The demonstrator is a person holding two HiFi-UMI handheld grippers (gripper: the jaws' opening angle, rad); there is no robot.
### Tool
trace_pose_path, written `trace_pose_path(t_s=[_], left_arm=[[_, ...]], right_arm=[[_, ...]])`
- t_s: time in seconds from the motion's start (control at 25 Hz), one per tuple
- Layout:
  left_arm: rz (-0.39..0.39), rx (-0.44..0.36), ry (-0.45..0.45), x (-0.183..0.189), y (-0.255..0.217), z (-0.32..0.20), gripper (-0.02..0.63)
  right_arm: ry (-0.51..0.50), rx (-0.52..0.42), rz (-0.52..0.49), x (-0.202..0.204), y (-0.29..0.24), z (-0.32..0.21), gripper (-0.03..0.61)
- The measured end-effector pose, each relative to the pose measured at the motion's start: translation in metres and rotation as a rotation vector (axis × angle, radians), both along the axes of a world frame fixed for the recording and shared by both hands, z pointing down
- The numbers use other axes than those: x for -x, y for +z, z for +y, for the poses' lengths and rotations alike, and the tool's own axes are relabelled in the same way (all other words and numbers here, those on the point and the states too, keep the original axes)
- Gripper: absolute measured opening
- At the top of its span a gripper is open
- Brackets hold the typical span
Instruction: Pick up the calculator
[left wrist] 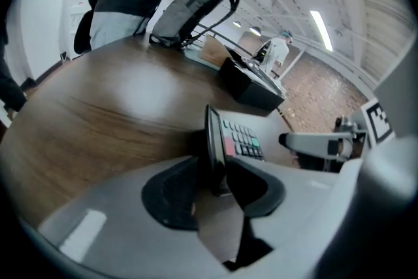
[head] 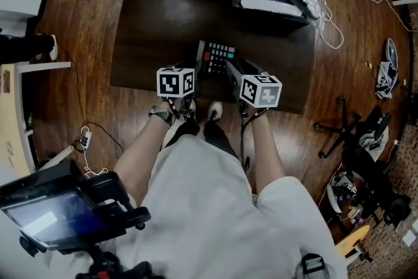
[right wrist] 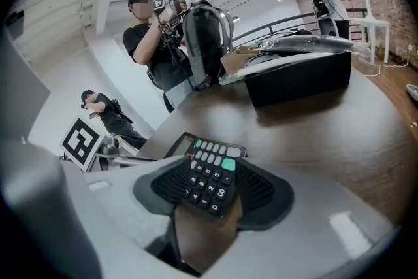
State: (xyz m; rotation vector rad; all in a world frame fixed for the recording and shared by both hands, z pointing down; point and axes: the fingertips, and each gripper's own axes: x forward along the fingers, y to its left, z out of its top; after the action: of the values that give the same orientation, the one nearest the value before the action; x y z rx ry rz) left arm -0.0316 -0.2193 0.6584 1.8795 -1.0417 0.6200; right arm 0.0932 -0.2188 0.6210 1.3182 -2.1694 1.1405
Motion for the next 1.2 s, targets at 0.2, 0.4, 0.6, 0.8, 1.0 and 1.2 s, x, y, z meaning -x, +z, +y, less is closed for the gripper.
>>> trace_pose_path(t_s=[0.2,0.4,0.6,0.8,1.0,1.2], left_arm=[[0.04,0.022,-0.032,-0.001,0.001,0.002,0.139],[0.069,0.007,-0.03,-0.007,0.002,0.004,0.105],[0.078,0.017,-0.016,-0.005,0.0,0.004,0.096],[0.135,-0.002,-0.028,-0.008,-0.007,0.003,0.081],[0.167,-0.04,-0.016,-0.015,-0.016,0.001,0.063],[0.183,-0.065,-0.005,-0.019,-0.023,-0.001,0.057]], right_arm=[[0.005,0.007,-0.002,-0.003,0.006,-0.005,0.21],[0.0,0.023,0.008,-0.002,0.017,-0.01,0.21],[0.003,0.046,0.002,-0.001,0.026,-0.01,0.21],[0.018,0.061,0.001,-0.006,0.033,-0.012,0.21],[0.01,0.116,-0.062,-0.005,0.049,-0.009,0.21],[0.019,0.128,-0.119,-0.004,0.05,-0.008,0.207]])
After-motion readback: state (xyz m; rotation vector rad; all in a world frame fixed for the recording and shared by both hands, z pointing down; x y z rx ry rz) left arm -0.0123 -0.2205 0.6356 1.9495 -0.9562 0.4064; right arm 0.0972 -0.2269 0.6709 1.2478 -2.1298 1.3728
